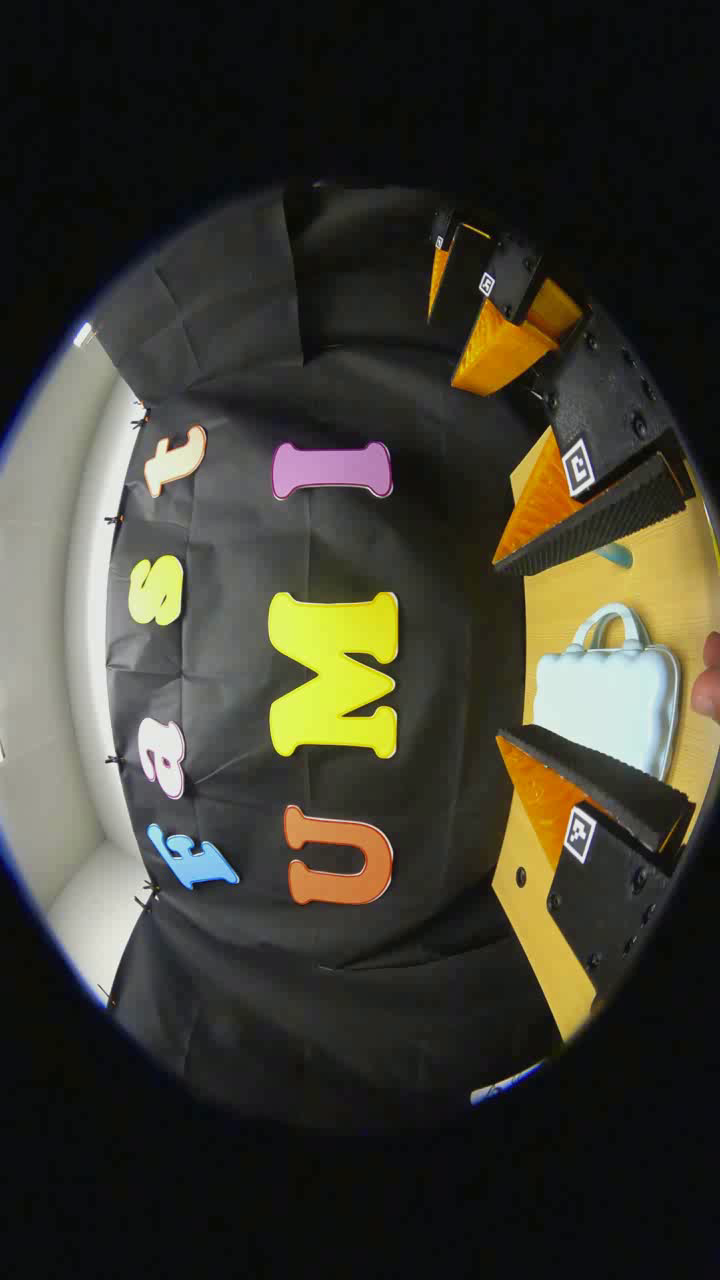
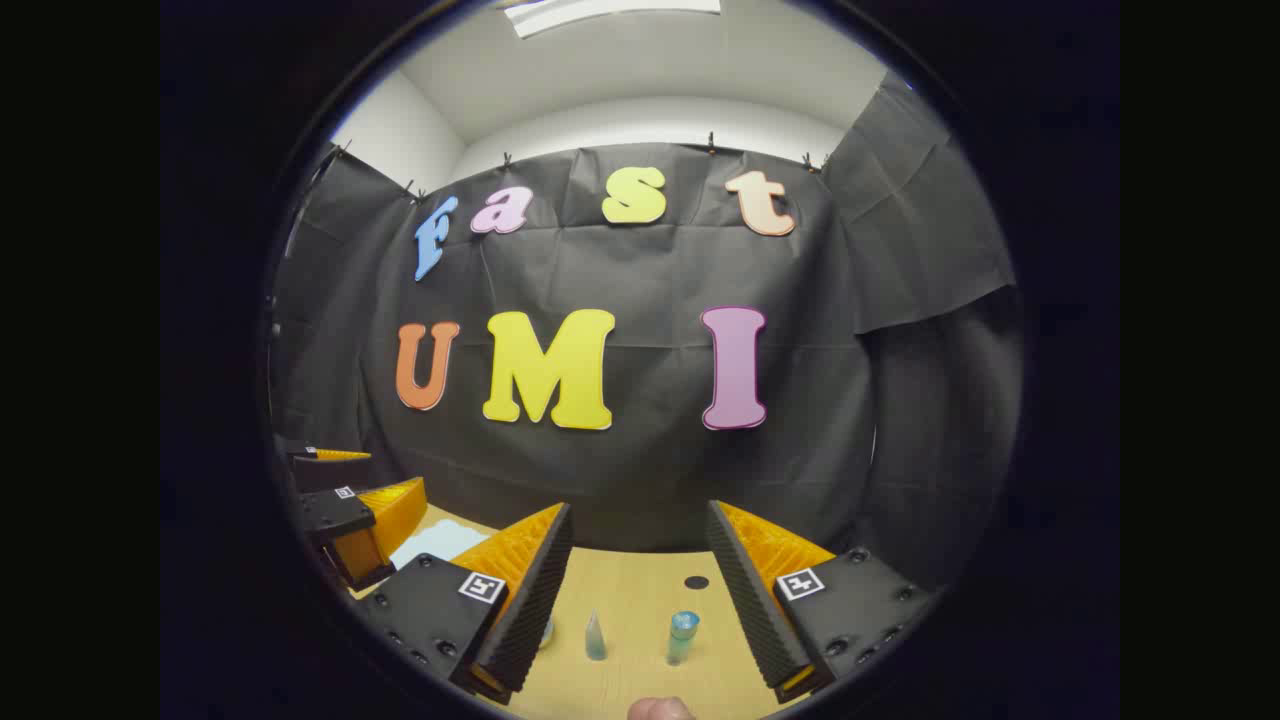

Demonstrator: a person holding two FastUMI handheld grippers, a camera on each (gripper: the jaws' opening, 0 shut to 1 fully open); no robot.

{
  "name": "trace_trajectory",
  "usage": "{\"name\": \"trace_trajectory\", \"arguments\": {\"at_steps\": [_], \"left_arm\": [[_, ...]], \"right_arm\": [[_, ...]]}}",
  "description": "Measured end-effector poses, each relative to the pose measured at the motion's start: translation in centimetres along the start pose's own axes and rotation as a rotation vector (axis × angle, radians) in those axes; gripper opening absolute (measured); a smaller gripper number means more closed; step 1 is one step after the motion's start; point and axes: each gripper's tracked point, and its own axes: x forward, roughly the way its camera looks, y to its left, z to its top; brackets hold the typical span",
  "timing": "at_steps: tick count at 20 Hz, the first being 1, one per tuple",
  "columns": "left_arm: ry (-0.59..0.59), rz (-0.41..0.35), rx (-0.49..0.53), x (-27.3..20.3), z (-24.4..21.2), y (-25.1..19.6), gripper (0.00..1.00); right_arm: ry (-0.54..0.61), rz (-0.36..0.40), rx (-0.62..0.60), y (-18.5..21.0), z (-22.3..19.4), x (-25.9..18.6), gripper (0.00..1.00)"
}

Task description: First open the suitcase, pack the skin care products into it, and then close the suitcase.

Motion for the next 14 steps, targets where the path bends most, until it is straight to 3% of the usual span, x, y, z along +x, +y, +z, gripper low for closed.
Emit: {"name": "trace_trajectory", "arguments": {"at_steps": [14], "left_arm": [[0.03, 0.006, 0.035, 0.3, -0.9, -0.8, 0.96]], "right_arm": [[0.018, 0.008, 0.019, -1.8, -0.5, 0.6, 0.8]]}}
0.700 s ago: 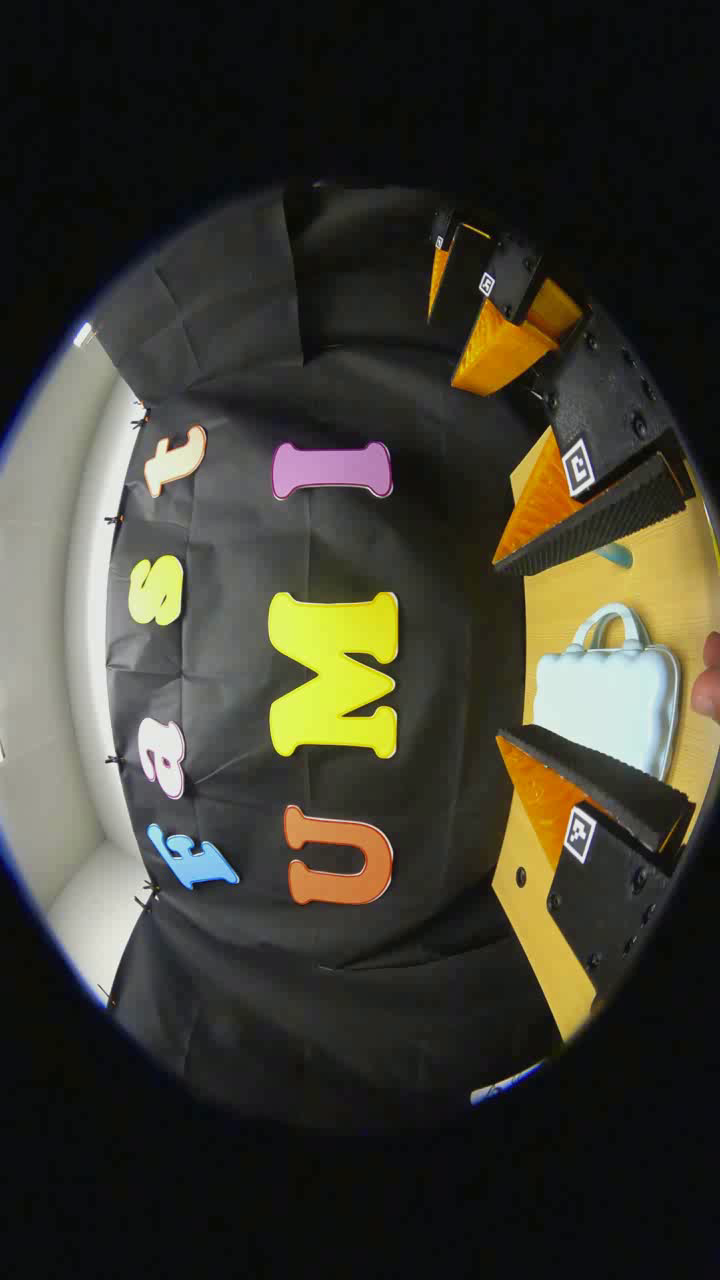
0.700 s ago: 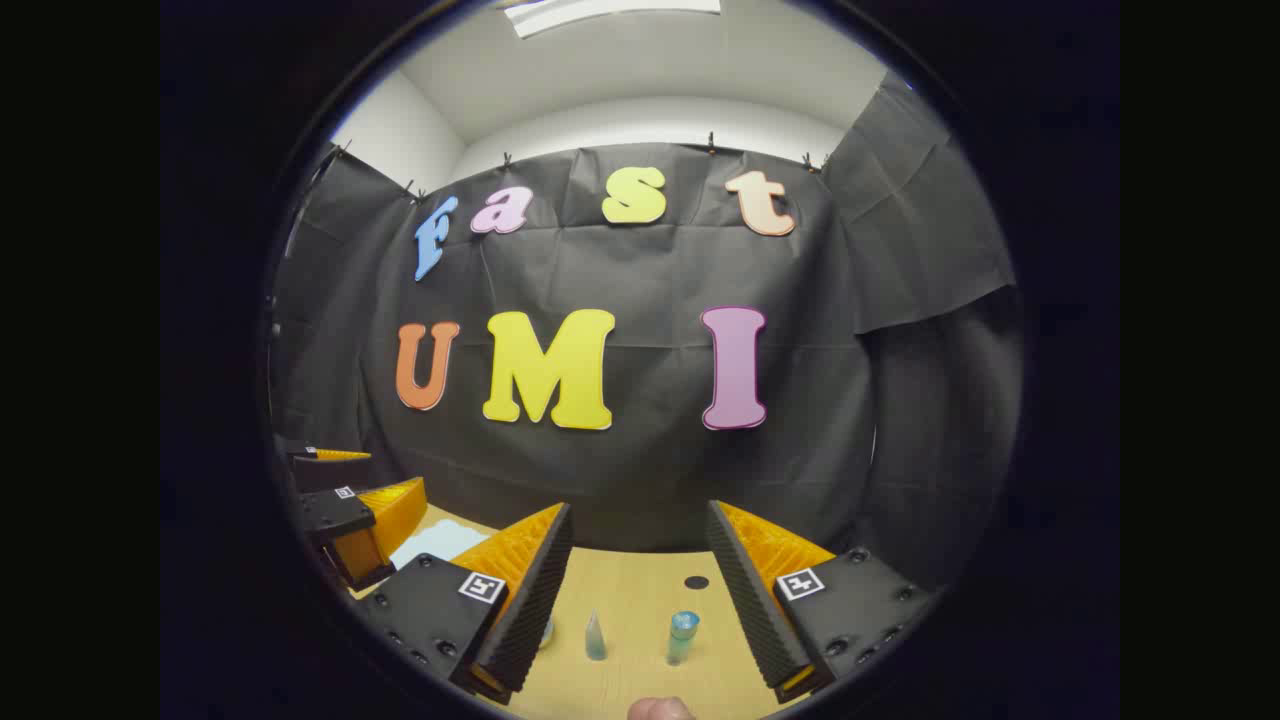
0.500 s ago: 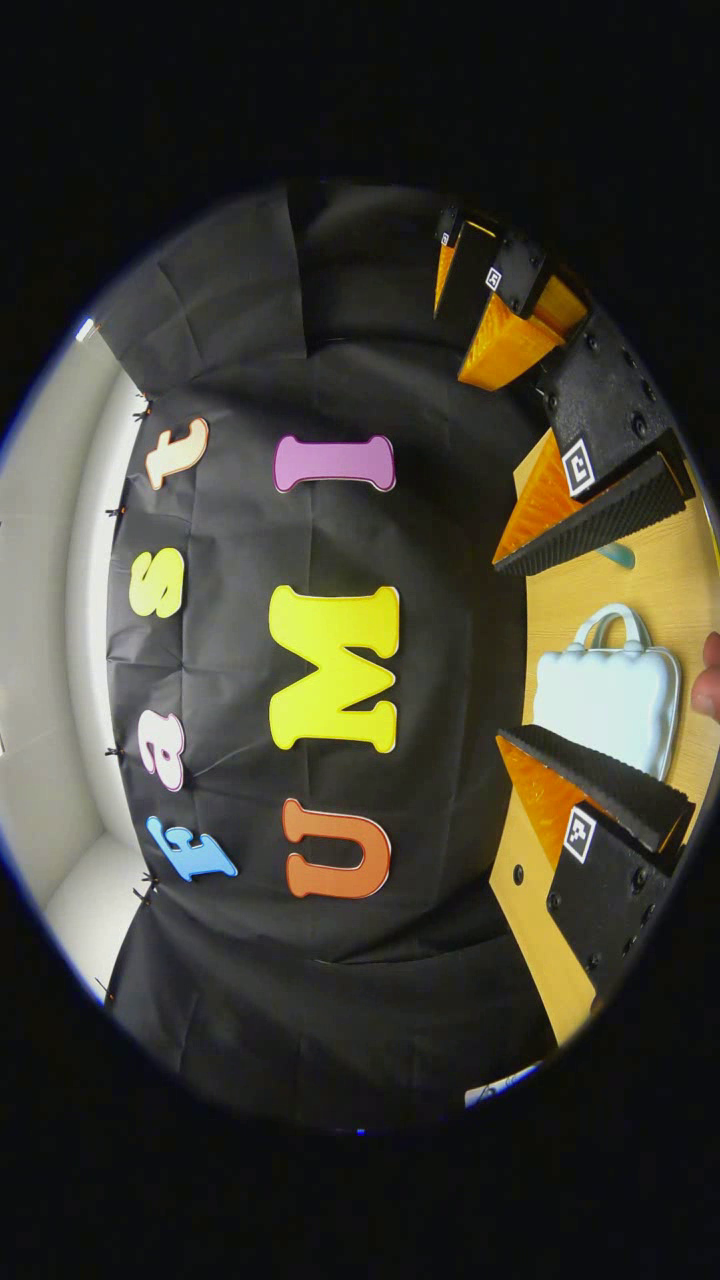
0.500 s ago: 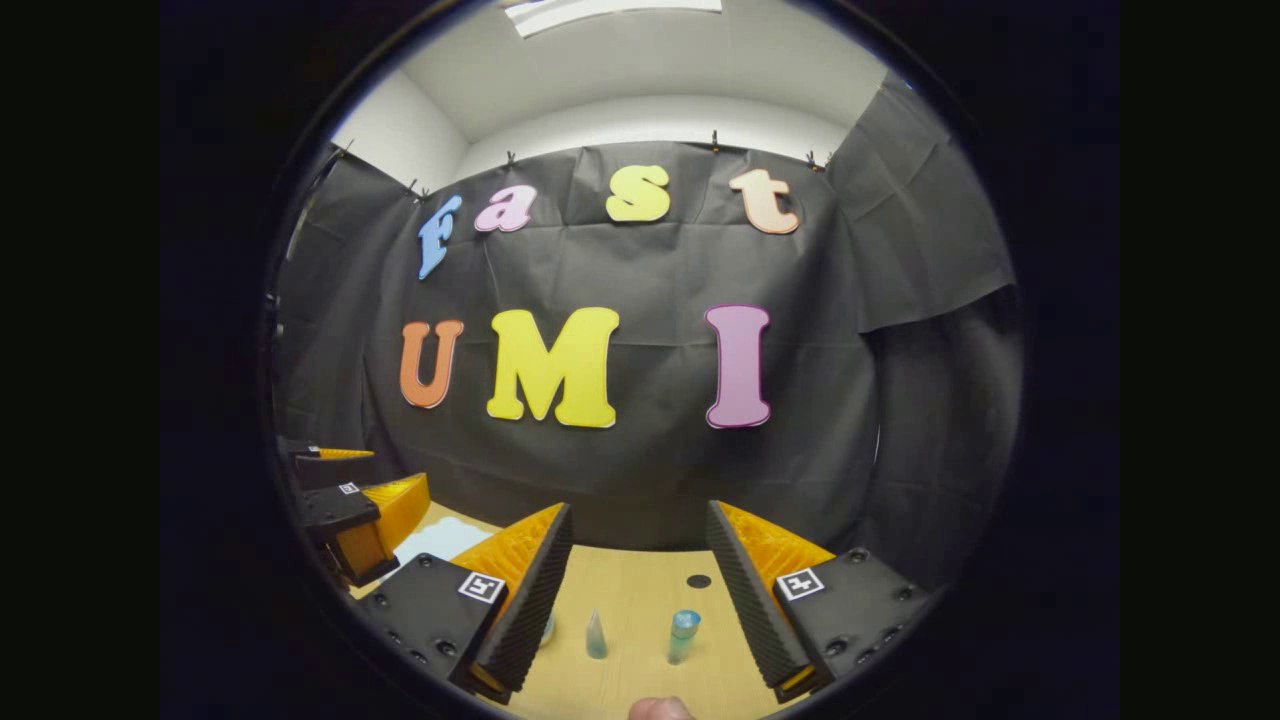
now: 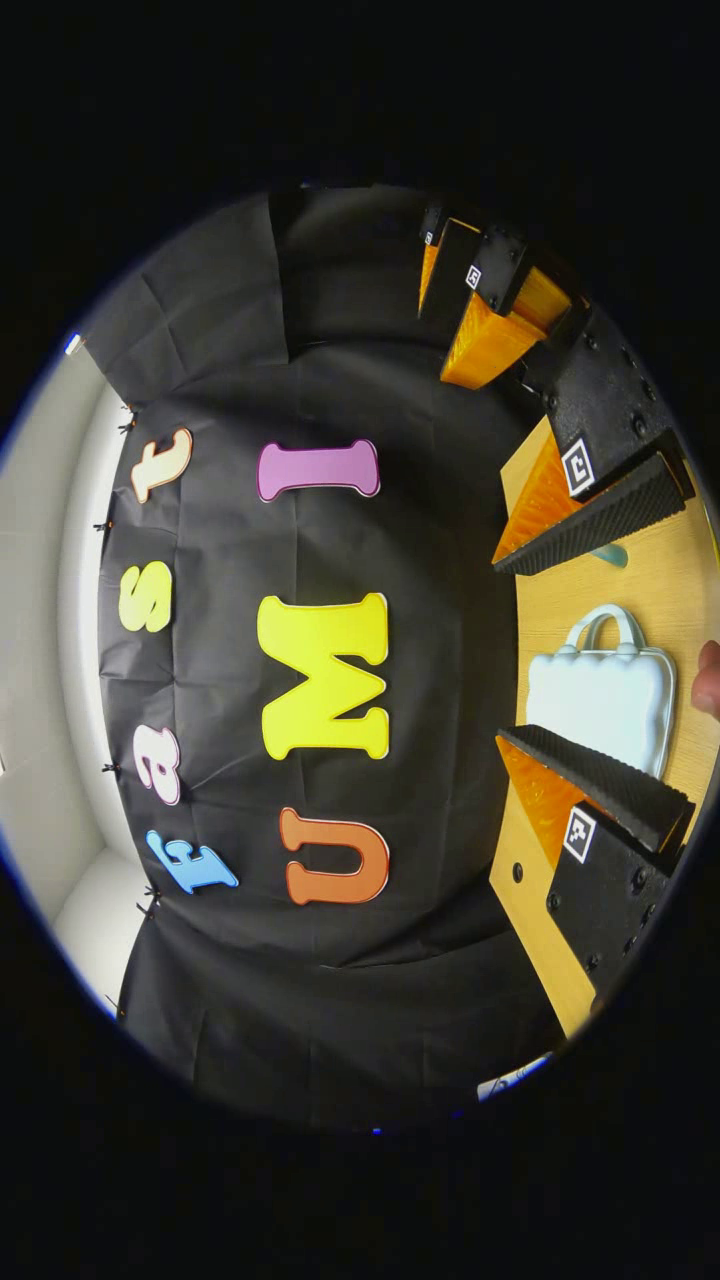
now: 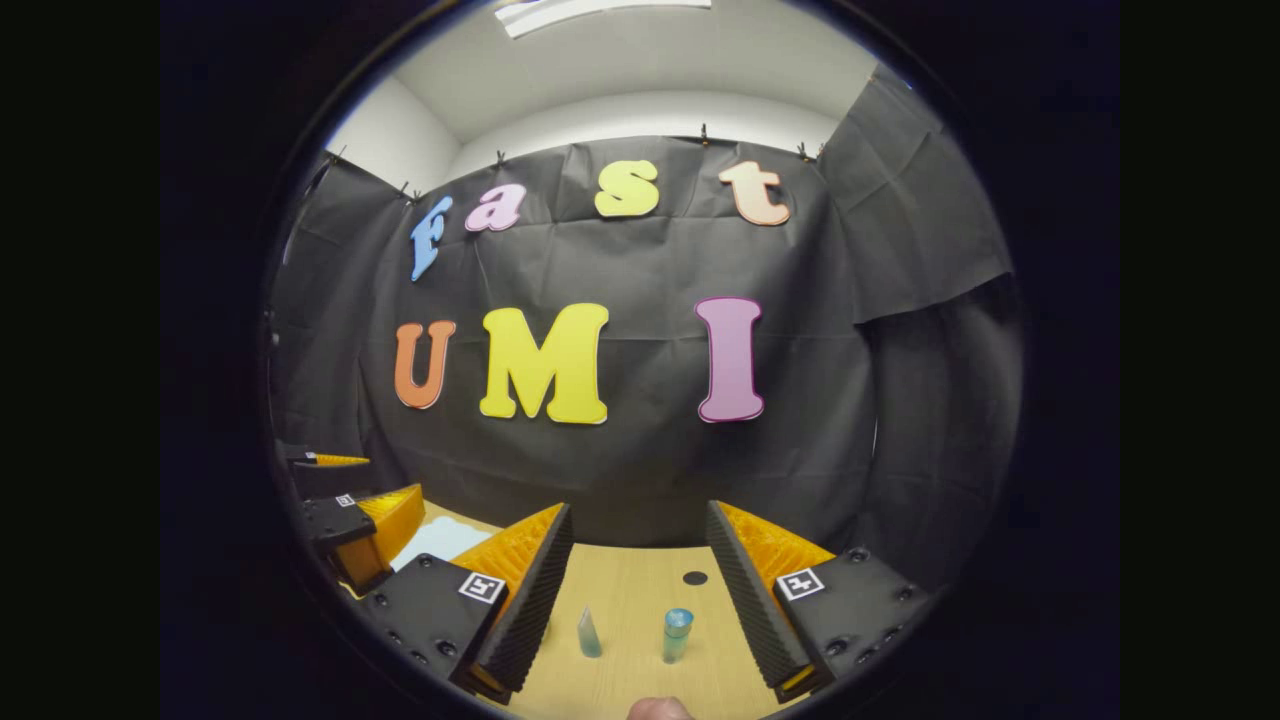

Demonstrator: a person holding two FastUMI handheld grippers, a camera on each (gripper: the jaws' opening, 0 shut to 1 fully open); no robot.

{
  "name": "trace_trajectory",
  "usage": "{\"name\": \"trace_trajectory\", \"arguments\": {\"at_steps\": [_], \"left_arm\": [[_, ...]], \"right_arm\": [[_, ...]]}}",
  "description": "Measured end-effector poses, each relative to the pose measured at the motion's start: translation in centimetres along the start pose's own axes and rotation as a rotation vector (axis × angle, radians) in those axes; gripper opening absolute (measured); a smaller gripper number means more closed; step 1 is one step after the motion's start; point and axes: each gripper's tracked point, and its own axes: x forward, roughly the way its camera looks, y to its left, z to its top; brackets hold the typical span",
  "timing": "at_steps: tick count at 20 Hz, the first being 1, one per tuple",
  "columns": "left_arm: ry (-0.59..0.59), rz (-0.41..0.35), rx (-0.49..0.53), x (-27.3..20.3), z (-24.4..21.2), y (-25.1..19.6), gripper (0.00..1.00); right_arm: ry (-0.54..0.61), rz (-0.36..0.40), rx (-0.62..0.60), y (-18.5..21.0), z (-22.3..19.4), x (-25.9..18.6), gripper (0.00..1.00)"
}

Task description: First open the suitcase, pack the skin care products into it, and then close the suitcase.

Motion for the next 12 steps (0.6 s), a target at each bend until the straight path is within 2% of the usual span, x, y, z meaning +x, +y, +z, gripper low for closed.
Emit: {"name": "trace_trajectory", "arguments": {"at_steps": [5, 9, 12], "left_arm": [[0.009, -0.008, 0.039, 0.2, -0.8, -0.5, 0.96], [0.013, -0.046, 0.029, 0.9, -1.3, -1.1, 0.96], [0.024, -0.083, 0.113, 1.5, -1.8, -1.8, 0.96]], "right_arm": [[0.009, 0.002, -0.011, -0.6, -0.2, 0.2, 0.8], [0.025, -0.01, -0.022, -1.7, -0.7, 0.2, 0.8], [0.059, -0.015, -0.036, -2.6, -1.8, 0.0, 0.8]]}}
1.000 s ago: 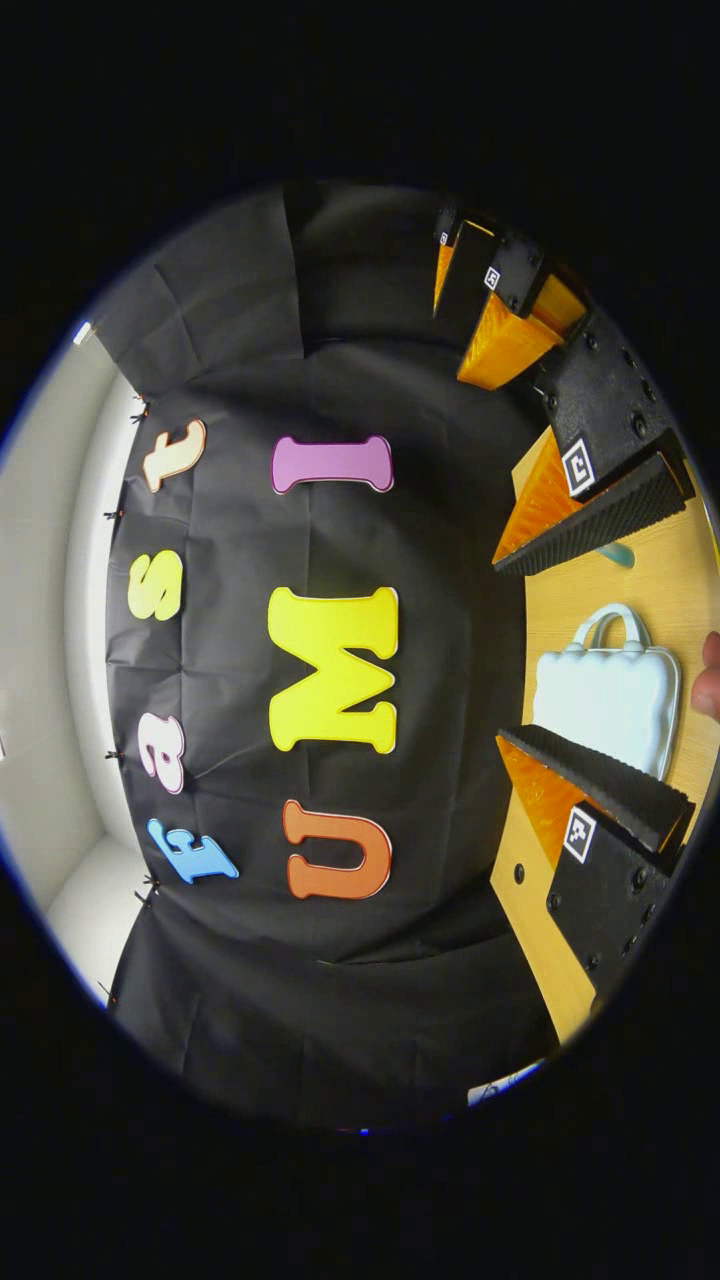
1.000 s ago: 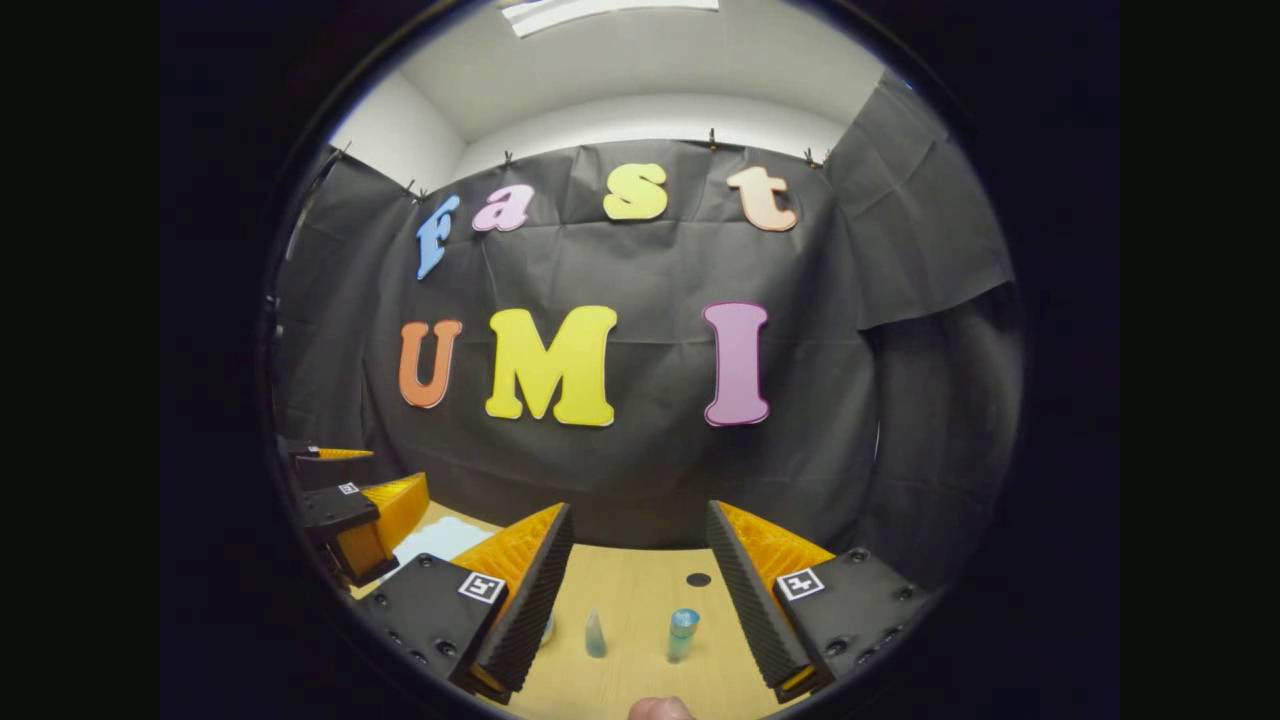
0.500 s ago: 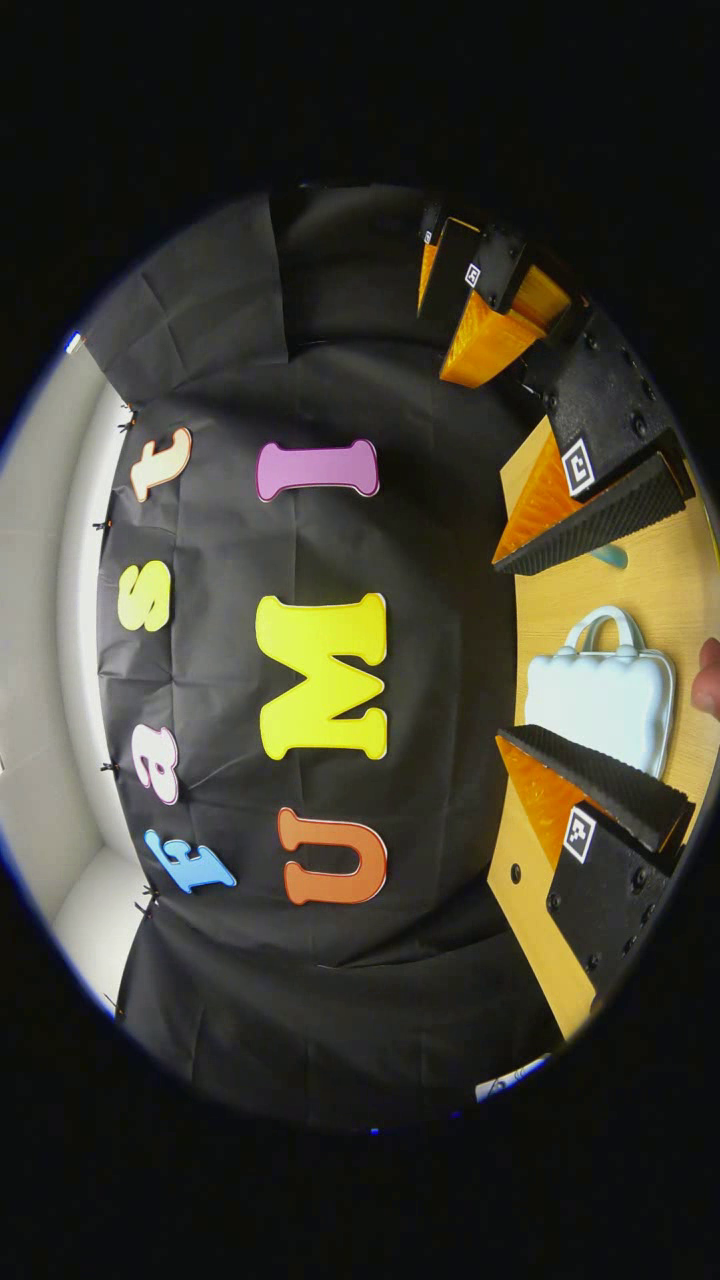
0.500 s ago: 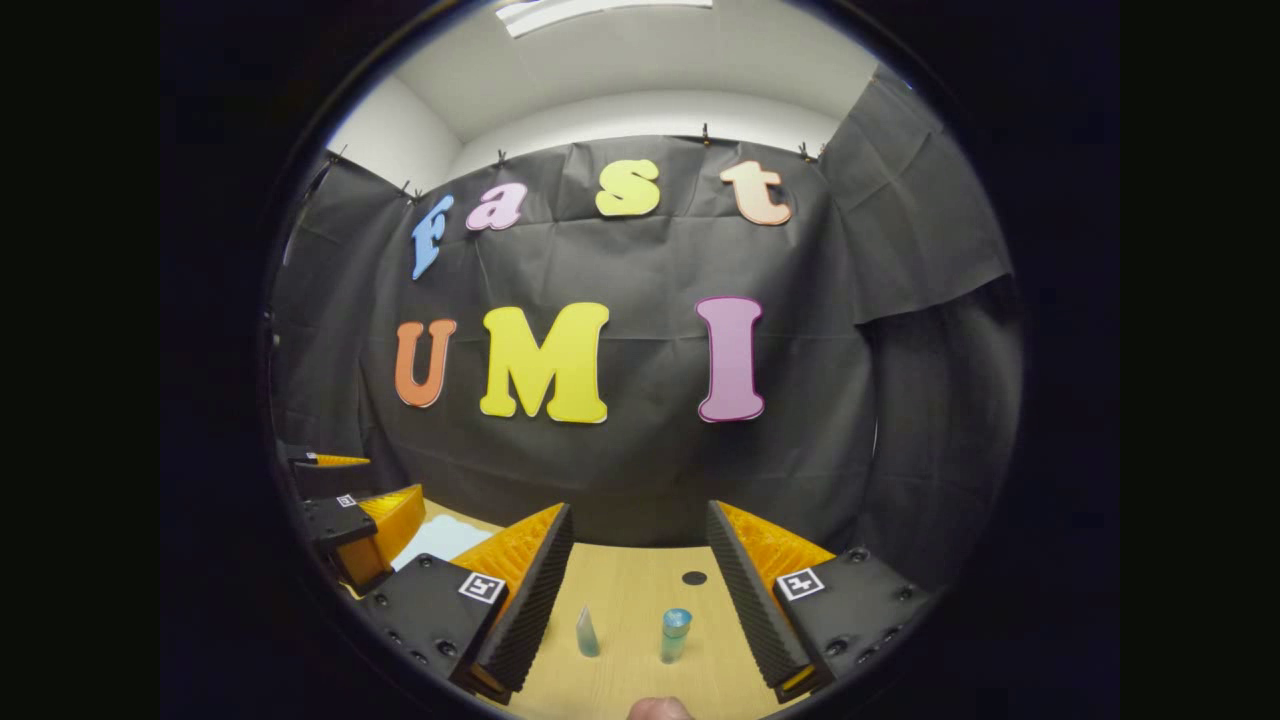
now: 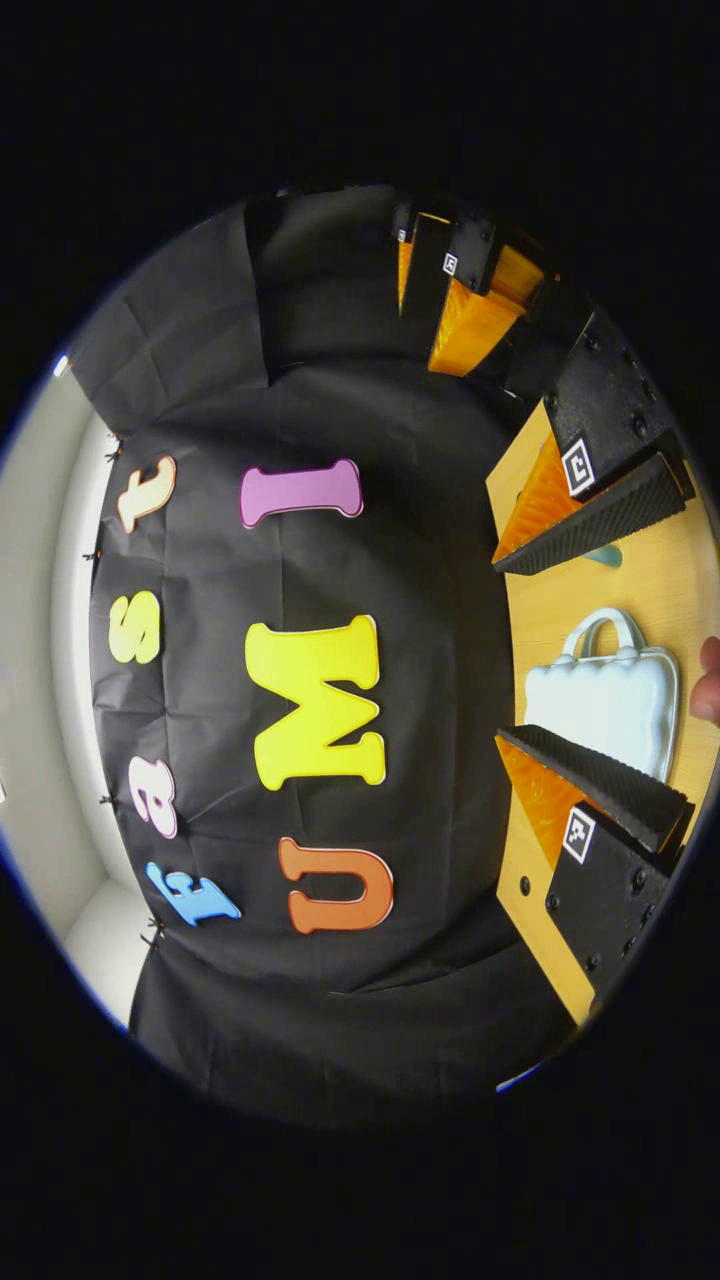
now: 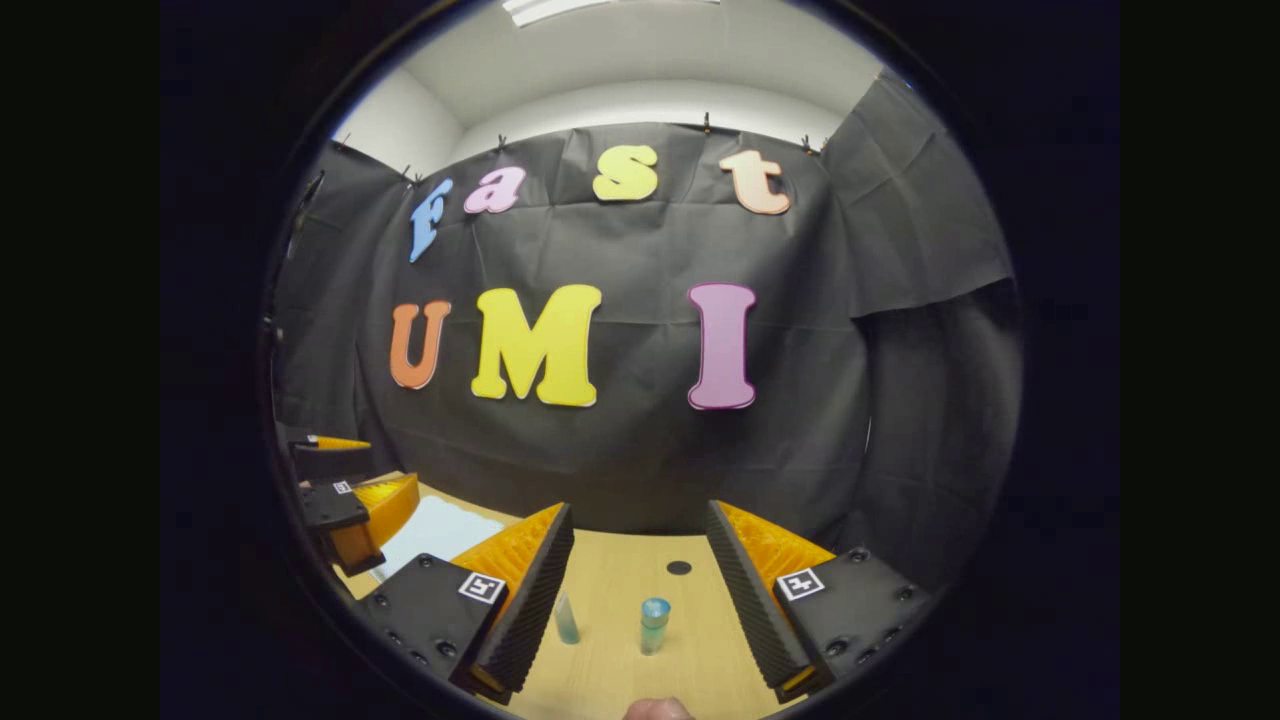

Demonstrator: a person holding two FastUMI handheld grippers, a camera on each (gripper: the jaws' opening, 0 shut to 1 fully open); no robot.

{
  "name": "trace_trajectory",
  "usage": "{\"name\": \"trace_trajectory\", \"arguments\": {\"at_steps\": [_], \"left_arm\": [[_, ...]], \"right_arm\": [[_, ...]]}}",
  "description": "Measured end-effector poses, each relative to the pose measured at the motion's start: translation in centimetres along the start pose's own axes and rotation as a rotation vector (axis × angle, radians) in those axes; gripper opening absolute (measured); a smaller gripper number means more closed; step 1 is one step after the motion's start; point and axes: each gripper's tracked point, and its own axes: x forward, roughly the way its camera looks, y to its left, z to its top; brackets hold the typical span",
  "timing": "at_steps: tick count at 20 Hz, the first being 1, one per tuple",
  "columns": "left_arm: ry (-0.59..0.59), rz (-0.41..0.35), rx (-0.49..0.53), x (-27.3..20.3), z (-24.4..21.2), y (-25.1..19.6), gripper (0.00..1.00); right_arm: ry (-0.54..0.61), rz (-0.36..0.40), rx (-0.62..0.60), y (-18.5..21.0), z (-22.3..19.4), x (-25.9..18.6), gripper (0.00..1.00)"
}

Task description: First open the suitcase, pack the skin care products into it, and then close the suitcase.

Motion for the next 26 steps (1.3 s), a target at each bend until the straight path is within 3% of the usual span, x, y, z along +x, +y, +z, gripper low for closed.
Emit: {"name": "trace_trajectory", "arguments": {"at_steps": [3, 5, 9, 14, 20, 26], "left_arm": [[0.039, -0.079, 0.121, 1.0, -1.9, -1.5, 0.97], [0.068, -0.093, 0.222, 2.1, -3.6, -1.7, 0.99], [0.134, -0.23, 0.396, 4.1, -8.1, -4.2, 0.99], [0.446, -0.329, 0.699, 6.6, -18.3, -3.6, 0.98], [0.609, -0.391, 1.008, 5.5, -23.2, -4.3, 0.98], [0.685, -0.406, 1.116, 7.6, -25.1, -3.6, 0.78]], "right_arm": [[0.016, -0.025, -0.007, -1.5, -0.9, -0.4, 0.8], [0.038, -0.047, -0.015, -2.7, -2.0, -0.5, 0.8], [0.091, -0.104, -0.018, -5.2, -4.2, -1.1, 0.8], [0.122, -0.178, -0.033, -8.6, -5.3, -1.9, 0.8], [0.166, -0.277, 0.004, -12.2, -7.0, -2.8, 0.8], [0.191, -0.318, 0.017, -13.3, -7.9, -3.1, 0.8]]}}
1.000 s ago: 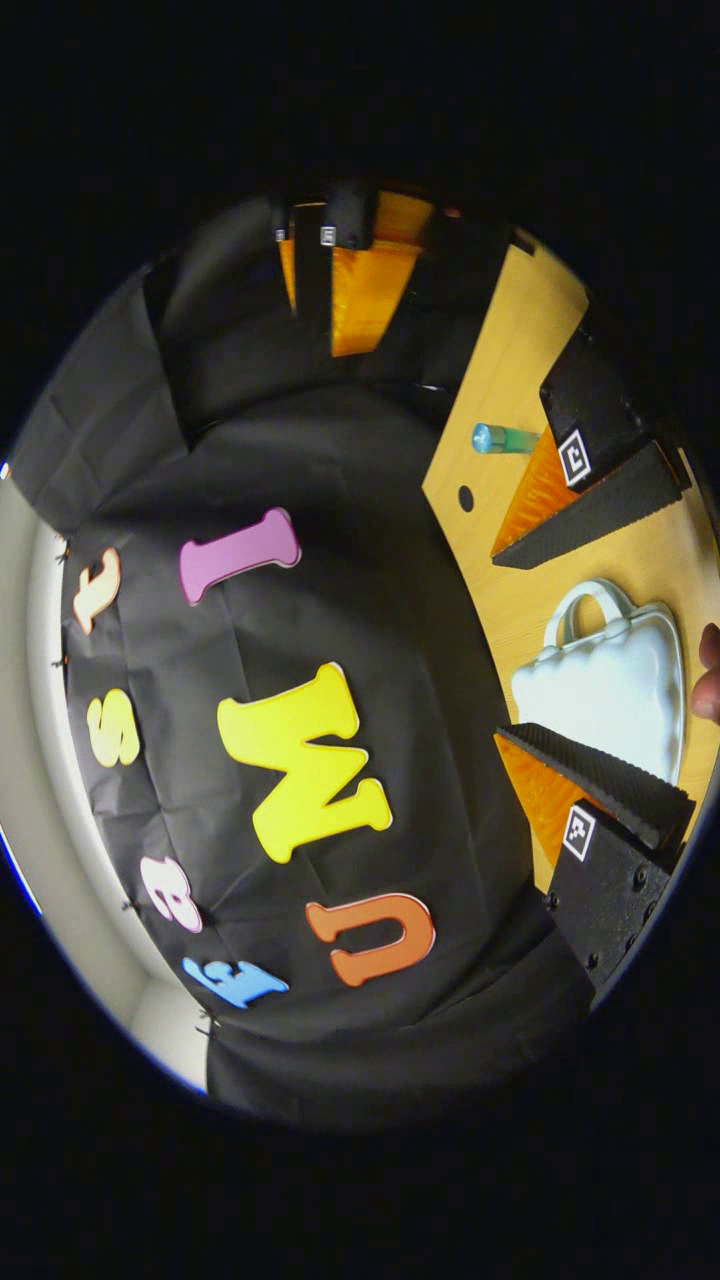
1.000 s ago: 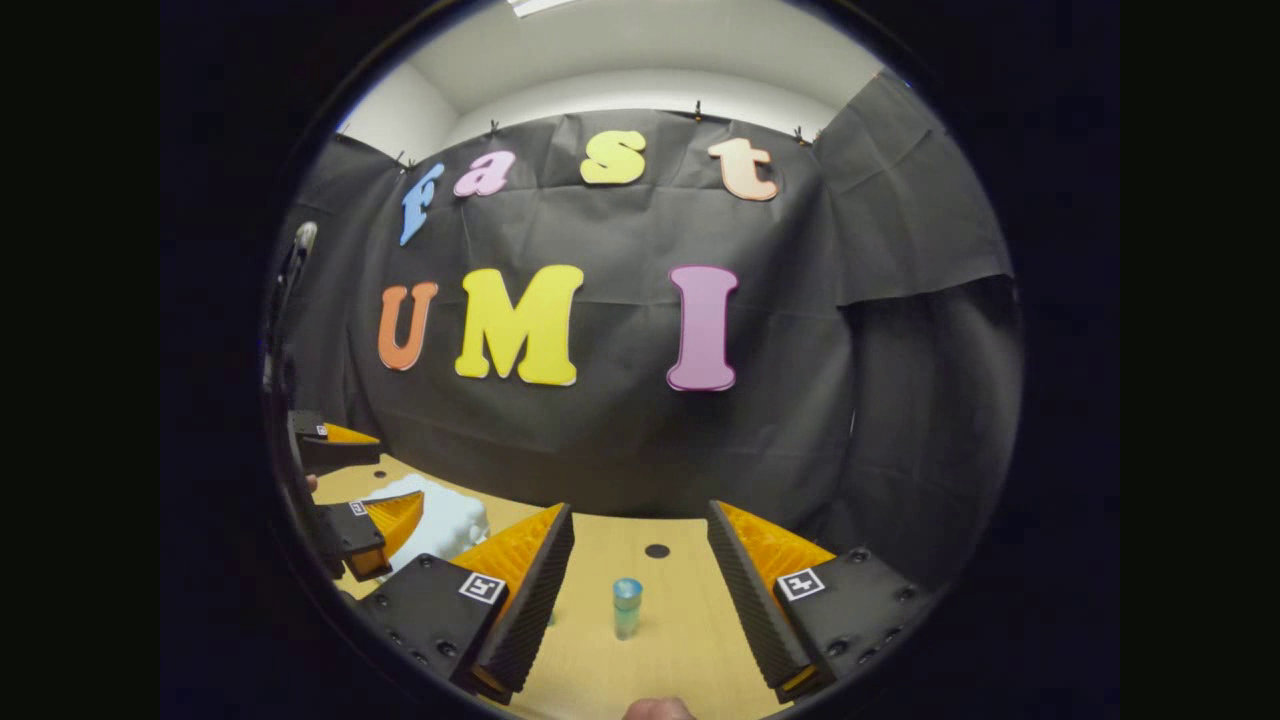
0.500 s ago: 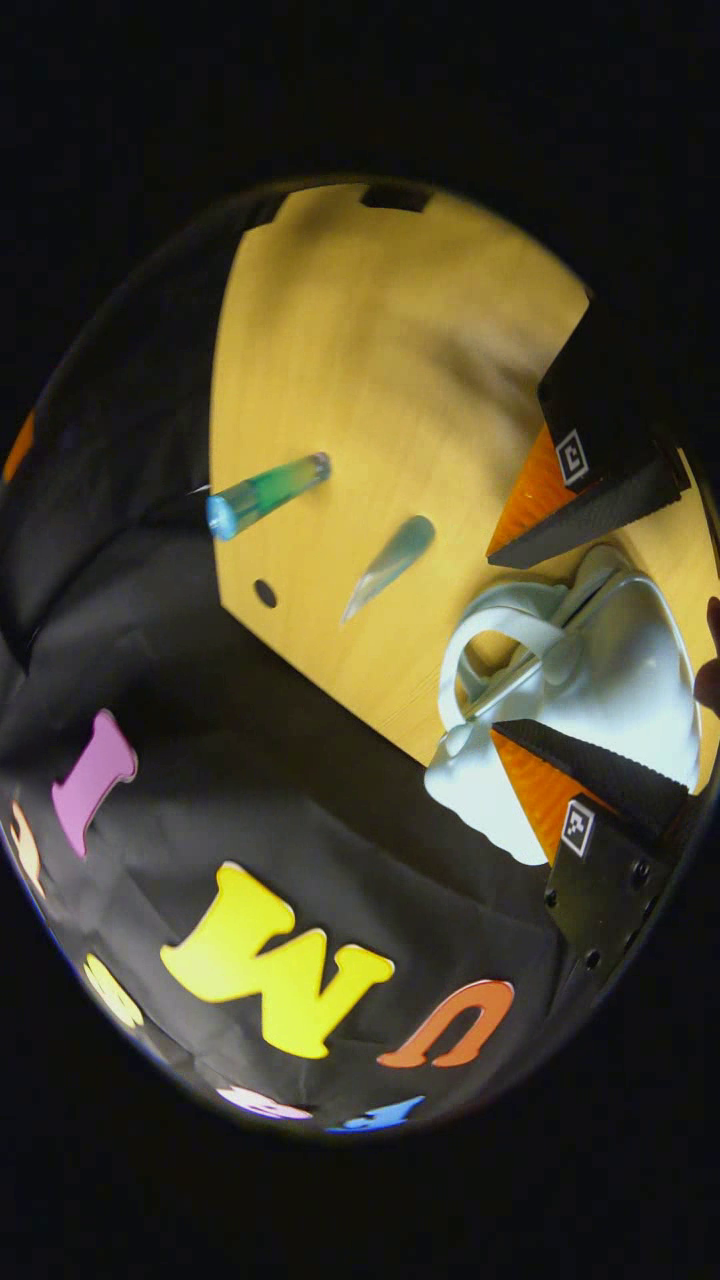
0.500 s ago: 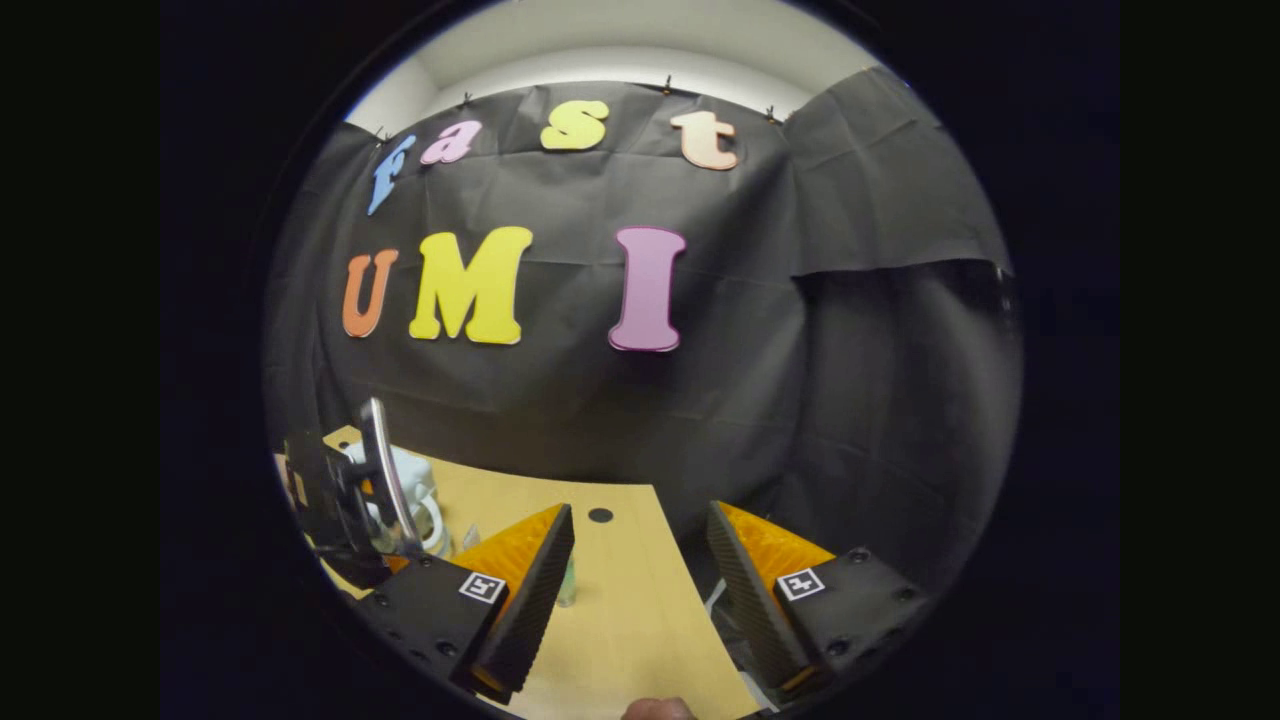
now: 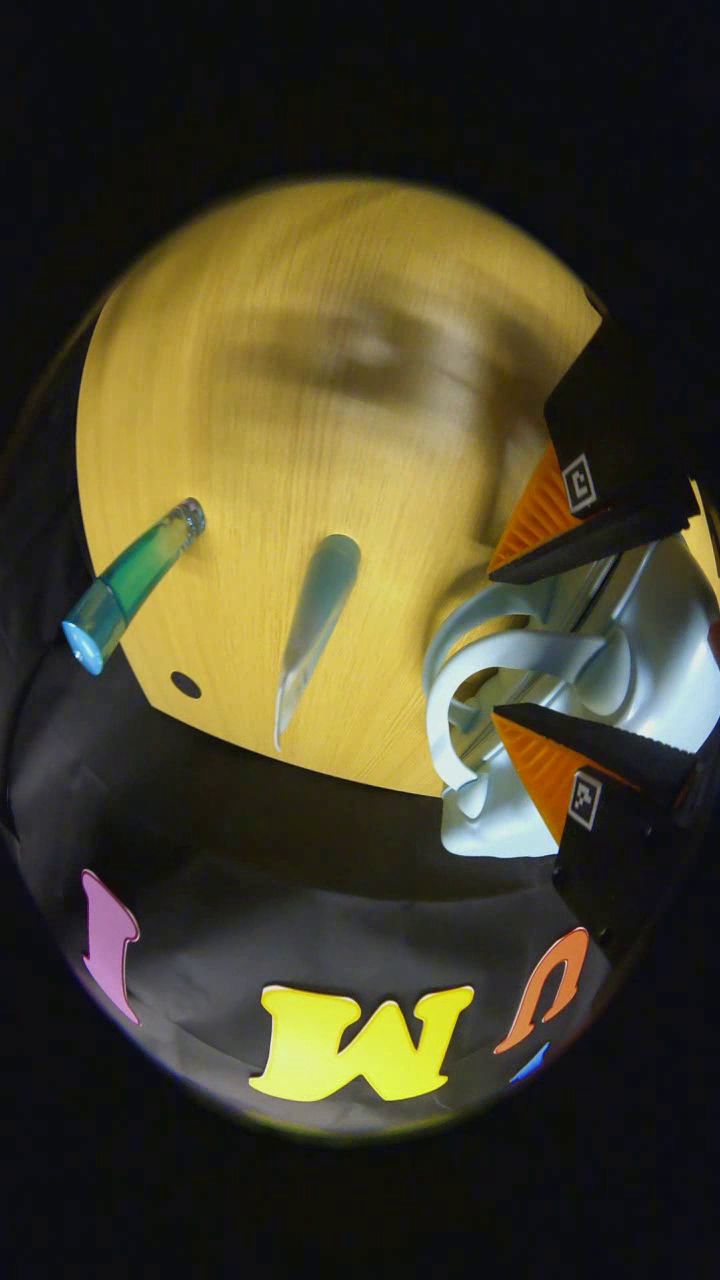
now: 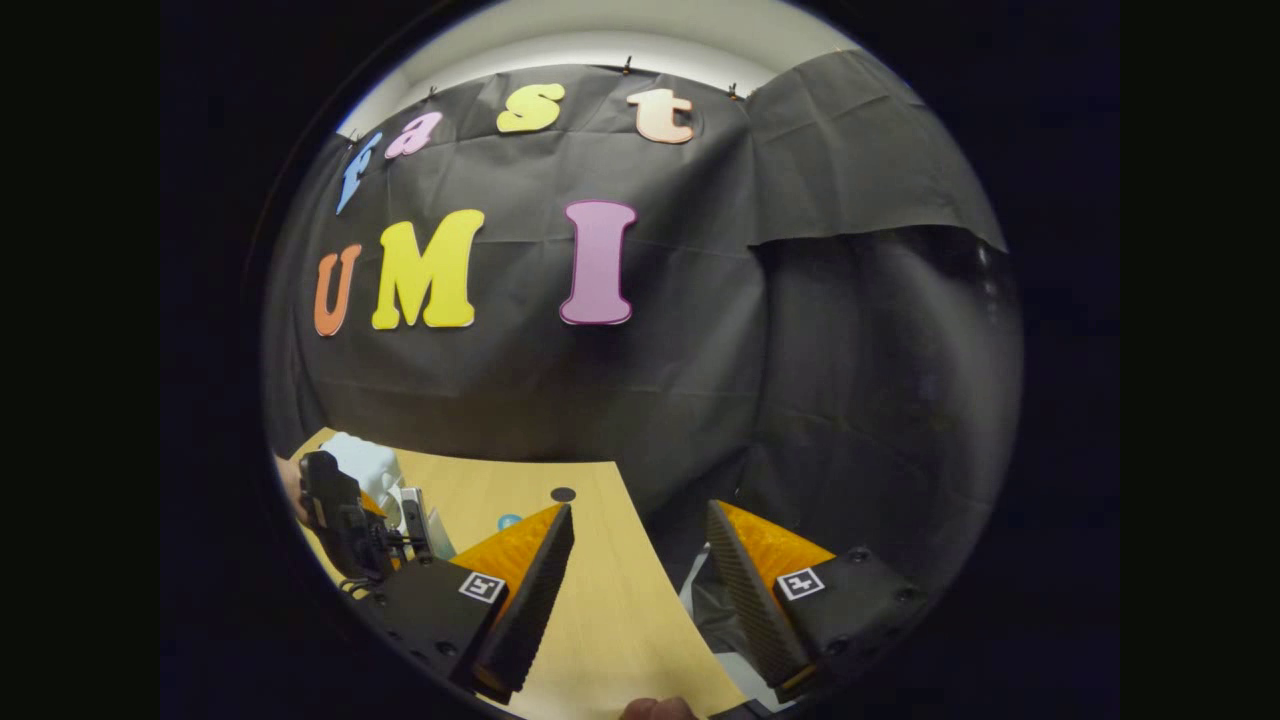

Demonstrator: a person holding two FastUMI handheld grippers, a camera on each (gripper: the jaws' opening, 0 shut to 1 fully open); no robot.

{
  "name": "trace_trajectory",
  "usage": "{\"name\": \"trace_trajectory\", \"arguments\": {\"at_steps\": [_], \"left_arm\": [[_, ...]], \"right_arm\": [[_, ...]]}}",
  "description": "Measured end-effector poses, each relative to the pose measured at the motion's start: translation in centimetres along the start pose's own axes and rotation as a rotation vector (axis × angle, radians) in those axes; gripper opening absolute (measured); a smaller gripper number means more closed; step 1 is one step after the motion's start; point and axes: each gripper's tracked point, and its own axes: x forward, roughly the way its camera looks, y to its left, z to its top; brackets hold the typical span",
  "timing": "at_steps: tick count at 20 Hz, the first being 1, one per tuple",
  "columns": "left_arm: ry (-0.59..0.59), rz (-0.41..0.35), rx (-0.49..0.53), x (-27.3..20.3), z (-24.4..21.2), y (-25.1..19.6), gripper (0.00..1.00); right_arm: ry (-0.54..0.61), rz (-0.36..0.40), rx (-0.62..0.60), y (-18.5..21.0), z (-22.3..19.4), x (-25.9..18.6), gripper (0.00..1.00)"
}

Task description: First open the suitcase, pack the skin care products into it, and then close the suitcase.

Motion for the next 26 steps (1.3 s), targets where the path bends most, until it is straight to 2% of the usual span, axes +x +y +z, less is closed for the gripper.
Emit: {"name": "trace_trajectory", "arguments": {"at_steps": [1, 2, 3, 6, 10, 13, 15, 18, 21, 22, 24, 26], "left_arm": [[0.019, -0.005, 0.002, 0.3, -0.6, 0.1, 0.74], [0.033, 0.006, 0.01, 0.4, -0.8, 0.4, 0.63], [0.036, 0.015, 0.023, 0.4, -0.7, 0.8, 0.59], [0.054, 0.016, 0.001, 0.2, -0.6, 0.8, 0.26], [0.049, 0.039, -0.062, -0.6, -0.7, 2.0, 0.18], [-0.013, 0.088, -0.148, -4.0, -0.9, 4.9, 0.12], [-0.062, 0.157, -0.205, -6.1, -1.2, 7.7, 0.09], [-0.129, 0.275, -0.36, -10.0, -3.6, 12.5, 0.07], [-0.181, 0.396, -0.536, -14.1, -8.8, 17.4, 0.05], [-0.189, 0.469, -0.611, -15.2, -12.0, 19.2, 0.05], [-0.176, 0.537, -0.737, -15.9, -16.8, 20.8, 0.04], [-0.162, 0.581, -0.817, -15.6, -20.9, 21.7, 0.04]], "right_arm": [[0.001, -0.003, -0.001, 0.0, -0.1, -0.1, 0.8], [0.004, -0.006, -0.001, 0.0, -0.2, -0.2, 0.8], [0.007, -0.008, 0.001, -0.1, -0.4, -0.3, 0.8], [0.011, -0.012, 0.001, 0.2, -0.4, -0.7, 0.8], [-0.006, -0.006, -0.013, 0.8, 0.1, -1.5, 0.8], [-0.021, 0.009, -0.013, 1.9, 0.6, -2.0, 0.8], [-0.033, 0.034, -0.021, 3.3, 1.0, -2.4, 0.8], [-0.055, 0.084, -0.043, 5.7, 2.3, -2.7, 0.8], [-0.071, 0.157, -0.077, 9.2, 3.4, -2.8, 0.8], [-0.076, 0.175, -0.088, 10.2, 3.6, -2.7, 0.8], [-0.087, 0.209, -0.097, 12.1, 4.4, -2.7, 0.8], [-0.09, 0.243, -0.108, 14.2, 4.8, -3.0, 0.8]]}}
